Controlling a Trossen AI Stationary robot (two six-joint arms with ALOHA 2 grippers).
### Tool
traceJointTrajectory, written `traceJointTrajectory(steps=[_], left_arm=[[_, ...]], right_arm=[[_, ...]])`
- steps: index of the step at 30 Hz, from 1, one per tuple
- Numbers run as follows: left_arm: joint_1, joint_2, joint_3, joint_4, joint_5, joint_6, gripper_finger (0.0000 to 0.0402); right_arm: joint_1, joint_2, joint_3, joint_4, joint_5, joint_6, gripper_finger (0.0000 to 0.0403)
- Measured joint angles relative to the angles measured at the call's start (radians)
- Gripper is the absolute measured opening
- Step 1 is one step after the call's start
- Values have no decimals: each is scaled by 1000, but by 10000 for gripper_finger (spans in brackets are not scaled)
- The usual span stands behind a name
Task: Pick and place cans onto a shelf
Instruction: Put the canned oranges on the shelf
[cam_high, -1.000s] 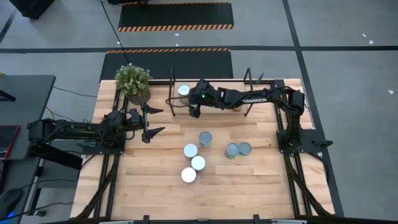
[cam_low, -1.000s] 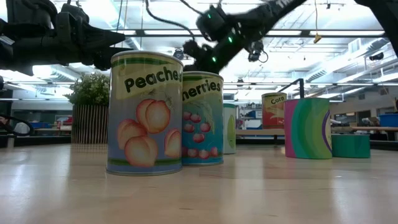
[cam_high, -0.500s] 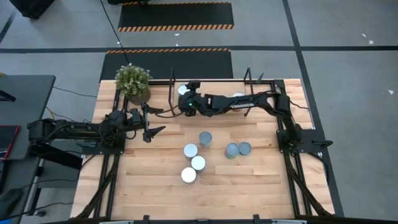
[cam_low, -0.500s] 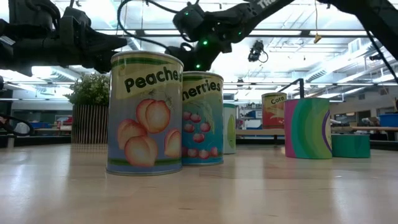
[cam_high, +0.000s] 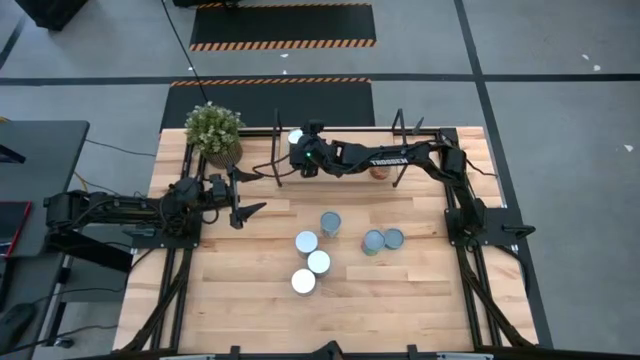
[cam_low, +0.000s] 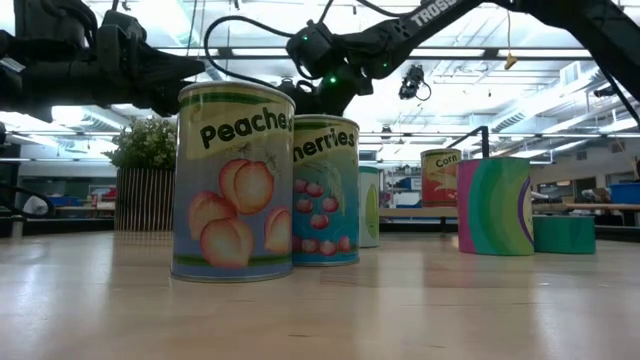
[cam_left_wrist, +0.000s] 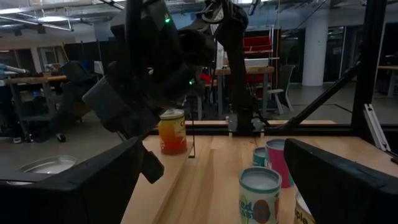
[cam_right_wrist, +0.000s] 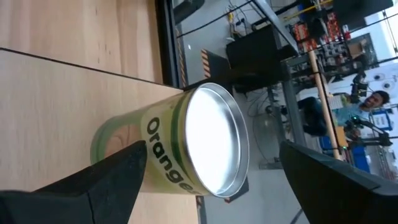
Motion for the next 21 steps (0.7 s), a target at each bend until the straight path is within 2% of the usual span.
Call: traceJointTrajectory(steps=[5,7,12,21], left_arm=[[0,0,1,-1,0,0,396],[0,0,1,-5,0,0,396],[0,0,1,-8,0,0,396],[0,0,1,-9,0,0,396]], right_arm=[[0,-2,0,-16,17,5,374],[10,-7,13,-98,53,28,374],[7,-12,96,-272,54,120,374],[-62,-4,97,-214,-115,96,375]])
